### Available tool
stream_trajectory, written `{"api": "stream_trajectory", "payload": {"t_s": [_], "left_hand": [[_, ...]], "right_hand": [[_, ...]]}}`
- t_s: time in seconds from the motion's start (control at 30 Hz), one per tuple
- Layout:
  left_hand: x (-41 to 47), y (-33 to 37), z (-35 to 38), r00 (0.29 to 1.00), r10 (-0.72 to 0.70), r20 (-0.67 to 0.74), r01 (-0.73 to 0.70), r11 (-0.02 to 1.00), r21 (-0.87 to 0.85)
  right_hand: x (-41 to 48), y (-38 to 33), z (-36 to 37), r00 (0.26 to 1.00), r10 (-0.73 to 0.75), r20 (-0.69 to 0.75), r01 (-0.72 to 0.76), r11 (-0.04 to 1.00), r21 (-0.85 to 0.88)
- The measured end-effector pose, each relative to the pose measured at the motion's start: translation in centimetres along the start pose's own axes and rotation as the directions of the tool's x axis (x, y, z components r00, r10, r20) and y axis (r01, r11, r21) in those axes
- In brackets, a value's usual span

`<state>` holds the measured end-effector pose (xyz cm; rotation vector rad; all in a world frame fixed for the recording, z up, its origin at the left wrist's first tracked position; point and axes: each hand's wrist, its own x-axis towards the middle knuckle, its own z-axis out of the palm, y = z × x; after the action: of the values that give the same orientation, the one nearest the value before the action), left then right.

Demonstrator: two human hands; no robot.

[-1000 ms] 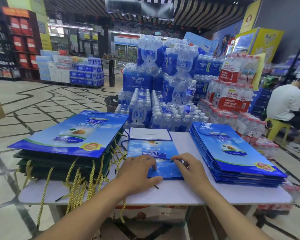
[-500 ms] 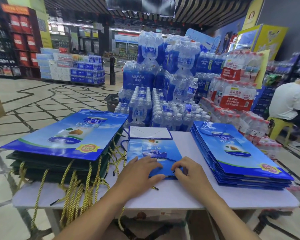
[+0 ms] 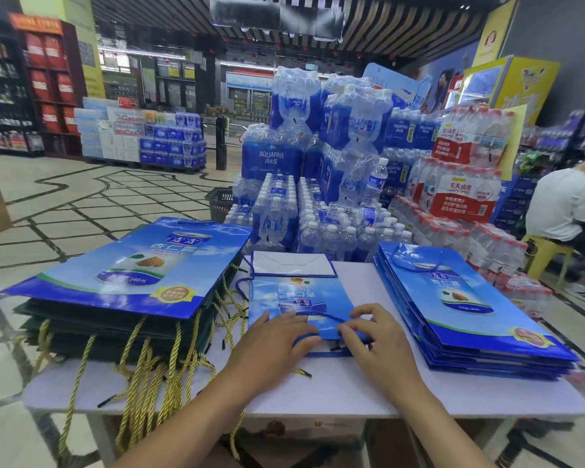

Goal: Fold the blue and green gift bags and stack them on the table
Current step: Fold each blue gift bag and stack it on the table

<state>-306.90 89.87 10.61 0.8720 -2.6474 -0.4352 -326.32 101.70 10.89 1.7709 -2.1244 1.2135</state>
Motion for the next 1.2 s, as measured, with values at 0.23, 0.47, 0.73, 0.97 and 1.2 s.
{"api": "stream_trajectory", "payload": {"t_s": [0.23,0.47,0.73,0.97,1.2], "left_hand": [[-0.1,0.0,-0.1,0.999,-0.011,-0.050,0.005,0.993,-0.115],[0.0,-0.2,0.0,0.999,0.003,-0.049,-0.008,0.995,-0.100],[-0.1,-0.3,0.0,0.999,-0.008,-0.054,0.002,0.993,-0.115],[-0.3,-0.1,-0.2,0.998,-0.012,-0.062,0.004,0.993,-0.117],[-0.2,0.1,-0.5,0.996,0.019,-0.082,-0.026,0.995,-0.095]], "right_hand": [[-1.0,-2.5,-1.7,0.979,0.062,-0.196,-0.047,0.995,0.084],[-0.7,-5.5,-0.5,0.866,0.477,0.151,-0.499,0.800,0.332],[0.4,-5.7,-0.9,0.787,0.570,0.238,-0.616,0.695,0.370],[0.5,-6.6,-1.5,0.722,0.610,0.328,-0.689,0.681,0.250],[0.0,-7.3,-1.5,0.826,0.380,0.416,-0.531,0.773,0.347]]}}
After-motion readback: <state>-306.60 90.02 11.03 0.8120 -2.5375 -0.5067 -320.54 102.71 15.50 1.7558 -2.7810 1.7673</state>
